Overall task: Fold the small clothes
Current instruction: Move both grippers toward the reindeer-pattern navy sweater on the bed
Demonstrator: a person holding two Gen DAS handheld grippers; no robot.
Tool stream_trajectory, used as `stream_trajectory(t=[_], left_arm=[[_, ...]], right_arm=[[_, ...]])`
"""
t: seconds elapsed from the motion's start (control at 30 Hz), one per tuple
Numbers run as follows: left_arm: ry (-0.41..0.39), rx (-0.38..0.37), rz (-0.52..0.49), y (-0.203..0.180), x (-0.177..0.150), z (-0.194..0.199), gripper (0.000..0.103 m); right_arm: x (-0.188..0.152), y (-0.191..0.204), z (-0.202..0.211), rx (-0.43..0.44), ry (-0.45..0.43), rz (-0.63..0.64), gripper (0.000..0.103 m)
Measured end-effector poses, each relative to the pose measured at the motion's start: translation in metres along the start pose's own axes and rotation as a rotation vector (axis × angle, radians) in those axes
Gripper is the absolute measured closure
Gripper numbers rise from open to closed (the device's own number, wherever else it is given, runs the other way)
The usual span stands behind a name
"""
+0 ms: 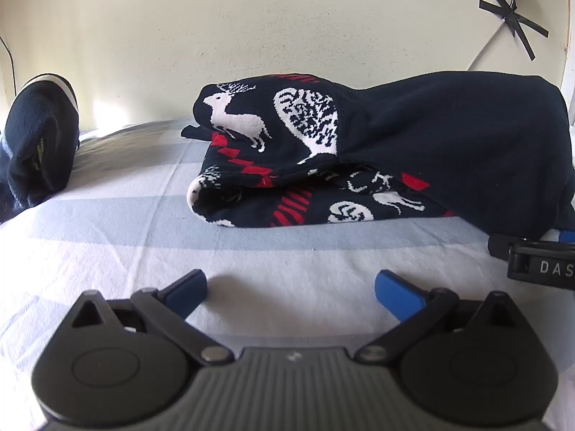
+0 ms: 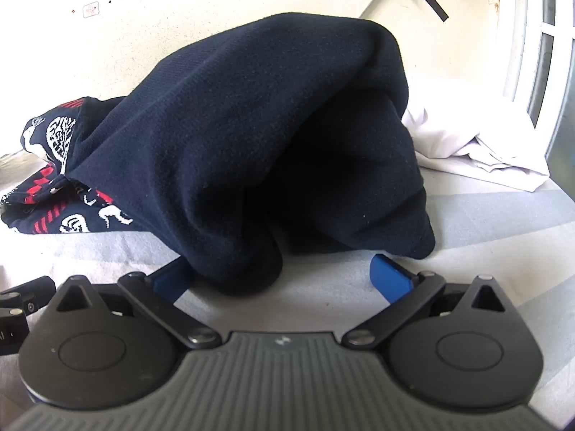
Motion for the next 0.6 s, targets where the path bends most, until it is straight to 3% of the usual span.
stream_trajectory(t=[0.37,0.43,0.5,0.6], left_arm=[[0.006,-0.021,-0.018,0.002,0.001,0.002,0.0],[-0.01,-0.045,-0.031,0.002,-0.004,0.008,0.0],[-0.046,-0.061,0.017,0.015,-0.004,0.018,0.0],[-0.181,-0.004,0.132,0.056,0.0,0.04,0.0]], right_arm=[[-0.001,0.001,0.002,0.035,0.035,0.023,0.0],[-0.001,0.005,0.006,0.076,0.062,0.069,0.0],[-0.008,0.018,0.018,0.168,0.111,0.131,0.003],[-0.012,0.035,0.043,0.296,0.08,0.168,0.016]])
Point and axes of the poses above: each gripper's, at about its wrist camera, not at the fingertips, and z roughly against the way its jaws point, y to its left, x to its top, the point moved 10 cm from there along -z, roughly the way its jaws point, and after that the axes turned 3 degrees about x, right-handed, at the moved point
